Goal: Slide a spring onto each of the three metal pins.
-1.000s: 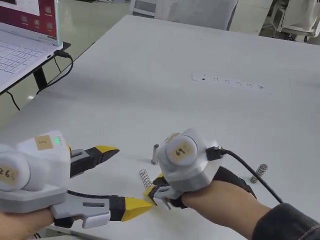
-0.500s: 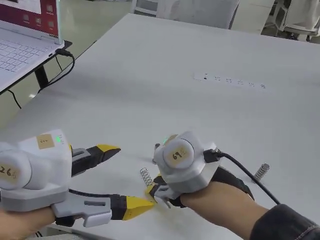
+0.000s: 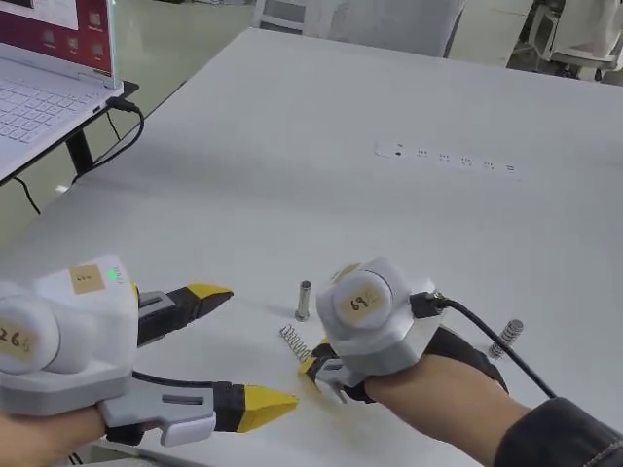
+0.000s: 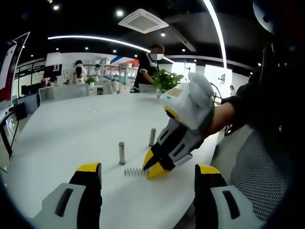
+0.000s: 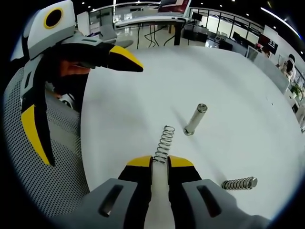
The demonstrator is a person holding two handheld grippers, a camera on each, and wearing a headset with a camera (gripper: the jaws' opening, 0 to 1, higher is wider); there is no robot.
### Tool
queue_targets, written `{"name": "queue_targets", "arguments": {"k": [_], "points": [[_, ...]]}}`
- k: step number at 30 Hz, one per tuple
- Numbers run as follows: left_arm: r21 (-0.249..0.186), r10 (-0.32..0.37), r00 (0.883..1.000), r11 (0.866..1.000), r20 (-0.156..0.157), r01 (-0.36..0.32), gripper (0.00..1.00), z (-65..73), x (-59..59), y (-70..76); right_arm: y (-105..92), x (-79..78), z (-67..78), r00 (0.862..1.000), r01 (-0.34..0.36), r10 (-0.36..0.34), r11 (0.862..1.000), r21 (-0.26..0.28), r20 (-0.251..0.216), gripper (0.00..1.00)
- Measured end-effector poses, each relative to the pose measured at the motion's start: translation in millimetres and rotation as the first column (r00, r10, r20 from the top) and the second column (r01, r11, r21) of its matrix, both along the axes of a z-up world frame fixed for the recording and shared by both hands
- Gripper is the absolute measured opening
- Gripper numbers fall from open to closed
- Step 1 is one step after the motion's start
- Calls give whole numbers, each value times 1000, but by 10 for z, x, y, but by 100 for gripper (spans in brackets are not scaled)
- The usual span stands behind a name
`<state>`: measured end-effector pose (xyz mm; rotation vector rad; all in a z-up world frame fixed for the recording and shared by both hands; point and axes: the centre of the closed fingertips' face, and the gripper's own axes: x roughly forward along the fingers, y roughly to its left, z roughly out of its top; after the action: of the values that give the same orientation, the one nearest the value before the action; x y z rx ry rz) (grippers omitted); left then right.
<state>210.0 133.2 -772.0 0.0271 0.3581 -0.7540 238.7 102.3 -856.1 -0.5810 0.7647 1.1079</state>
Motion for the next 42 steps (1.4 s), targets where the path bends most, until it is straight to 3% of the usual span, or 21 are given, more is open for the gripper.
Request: {"name": "queue_targets", "arguments": {"k": [7, 17, 21, 29, 37, 42], "points": [[3, -2, 1000, 1000, -1, 2, 76, -2, -2, -5, -54, 36, 6, 1000, 18, -18, 1000, 0, -6, 9], [8, -8, 1000, 1000, -7, 8, 76, -27, 3, -4, -96, -67, 88, 999, -8, 9, 1000, 15, -43, 9], [12, -14, 1000, 1000, -9, 14, 75, -33, -1, -10, -126, -87, 107, 999, -20, 20, 1000, 7, -38, 8], [21, -28, 1000, 999, -2, 28, 73, -44, -6, -21, -151, -140, 315, 999, -30, 32, 999, 32, -40, 8], [79, -78, 996, 994, 34, 75, 64, -88, -11, -44, -149, -267, 556, 995, -90, 92, 995, 48, -38, 8], [156, -136, 989, 980, 63, 125, 53, -118, -31, -47, -143, -340, 677, 990, -132, 134, 990, 47, -35, 8]]}}
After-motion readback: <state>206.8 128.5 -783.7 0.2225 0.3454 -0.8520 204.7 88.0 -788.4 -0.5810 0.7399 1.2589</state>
